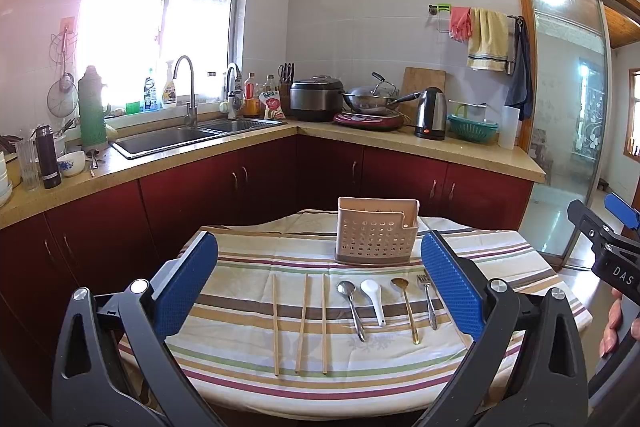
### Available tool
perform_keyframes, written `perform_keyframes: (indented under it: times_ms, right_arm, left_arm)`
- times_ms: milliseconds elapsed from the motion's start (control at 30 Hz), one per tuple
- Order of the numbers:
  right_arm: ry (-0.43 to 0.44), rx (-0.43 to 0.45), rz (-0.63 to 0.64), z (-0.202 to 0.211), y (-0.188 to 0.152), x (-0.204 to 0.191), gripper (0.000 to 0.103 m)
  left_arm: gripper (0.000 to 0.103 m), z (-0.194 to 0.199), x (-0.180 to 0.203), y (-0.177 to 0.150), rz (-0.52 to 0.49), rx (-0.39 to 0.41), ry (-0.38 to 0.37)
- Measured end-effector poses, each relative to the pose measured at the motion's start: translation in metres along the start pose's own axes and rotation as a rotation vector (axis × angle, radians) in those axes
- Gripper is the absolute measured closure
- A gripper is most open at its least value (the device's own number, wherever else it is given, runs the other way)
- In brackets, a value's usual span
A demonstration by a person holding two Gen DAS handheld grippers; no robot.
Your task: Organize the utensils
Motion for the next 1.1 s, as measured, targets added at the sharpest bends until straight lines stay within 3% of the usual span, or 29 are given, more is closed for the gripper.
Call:
perform_keyframes:
  times_ms: [1100]
  right_arm:
    - [0.001, -0.004, 0.003, -0.0021, -0.0014, -0.001, 0.006]
  left_arm:
    - [0.004, -0.0024, -0.0074, -0.0047, 0.004, 0.0, 0.004]
Point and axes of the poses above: each gripper's, at about its wrist camera, not at the fingertips, and z roughly against the way its jaws point, x to its right, y to its top, the point moved 8 cm from there along -z, roughly the way its jaws point, and after that the axes turned 2 degrees about -y, right-handed, at the moved point
